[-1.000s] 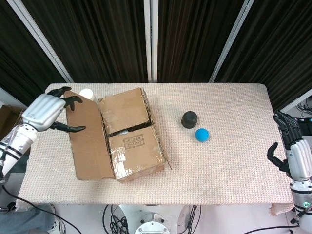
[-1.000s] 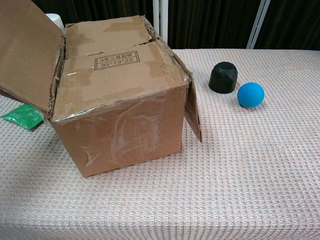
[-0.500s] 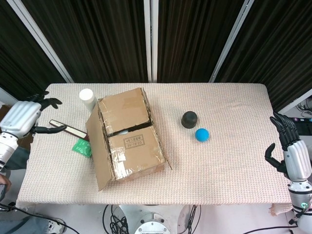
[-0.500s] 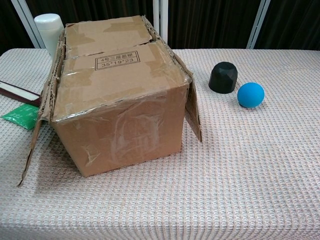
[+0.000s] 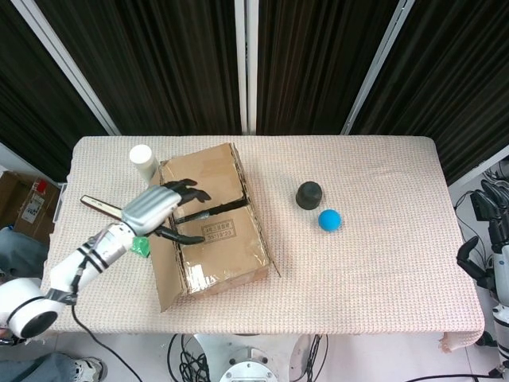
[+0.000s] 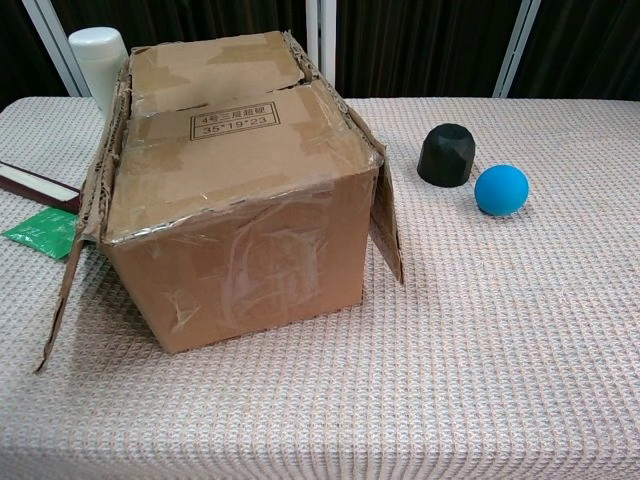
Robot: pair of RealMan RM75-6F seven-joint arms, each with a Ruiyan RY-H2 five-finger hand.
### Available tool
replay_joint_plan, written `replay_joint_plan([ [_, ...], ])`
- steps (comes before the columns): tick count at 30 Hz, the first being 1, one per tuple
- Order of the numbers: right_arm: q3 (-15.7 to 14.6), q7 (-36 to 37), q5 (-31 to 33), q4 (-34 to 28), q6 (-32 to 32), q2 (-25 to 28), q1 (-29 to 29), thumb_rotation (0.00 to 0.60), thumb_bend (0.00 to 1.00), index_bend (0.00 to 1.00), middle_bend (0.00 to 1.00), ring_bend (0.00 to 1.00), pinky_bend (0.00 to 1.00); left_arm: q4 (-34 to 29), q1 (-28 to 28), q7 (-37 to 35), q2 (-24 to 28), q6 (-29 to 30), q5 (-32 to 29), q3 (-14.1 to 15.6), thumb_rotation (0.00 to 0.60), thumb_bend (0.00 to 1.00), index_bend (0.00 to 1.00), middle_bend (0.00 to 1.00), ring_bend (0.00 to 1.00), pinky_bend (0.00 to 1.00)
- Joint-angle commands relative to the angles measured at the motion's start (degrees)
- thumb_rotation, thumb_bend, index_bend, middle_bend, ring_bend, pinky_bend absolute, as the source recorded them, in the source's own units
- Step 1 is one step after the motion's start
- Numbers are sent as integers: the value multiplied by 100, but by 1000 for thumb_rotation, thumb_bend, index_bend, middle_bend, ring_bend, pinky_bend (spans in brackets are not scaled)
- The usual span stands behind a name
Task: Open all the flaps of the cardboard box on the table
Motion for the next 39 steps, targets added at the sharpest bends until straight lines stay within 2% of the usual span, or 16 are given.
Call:
replay_joint_plan([
  [1, 5, 88, 53, 32, 72, 51, -77, 600, 778, 0, 0, 0, 0, 280, -392, 485, -548, -414, -437, 45, 163, 0, 188, 229, 112, 201],
  [10, 31, 387, 195, 254, 167, 48, -193, 600, 778, 0, 0, 0, 0, 551, -824, 738, -692, -1110, -1244, 148, 169, 0, 172, 225, 111, 202],
  [18, 47, 399, 179, 347, 83, -28, -141, 600, 778, 0, 0, 0, 0, 584, -873, 964, -565, -1023, -1613, 205, 167, 0, 172, 226, 111, 206],
  [21, 52, 366, 155, 348, 71, -55, -123, 600, 778, 0, 0, 0, 0, 533, -904, 945, -480, -1166, -1726, 242, 167, 0, 171, 238, 111, 207],
  [25, 63, 364, 173, 354, 29, -78, -104, 600, 778, 0, 0, 0, 0, 466, -880, 818, -437, -1265, -1706, 239, 168, 0, 169, 287, 111, 209],
  [30, 64, 368, 183, 372, 12, -103, -101, 600, 778, 0, 0, 0, 0, 374, -829, 570, -402, -1362, -1569, 161, 167, 0, 169, 293, 111, 209],
  [35, 68, 420, 217, 418, 2, -120, -112, 600, 778, 0, 0, 0, 0, 235, -743, 187, -312, -1344, -1382, -54, 169, 0, 162, 311, 111, 209],
  [39, 77, 475, 234, 459, -4, -131, -113, 600, 778, 0, 0, 0, 0, 74, -676, -206, -148, -1416, -1218, -247, 167, 0, 150, 367, 115, 209],
])
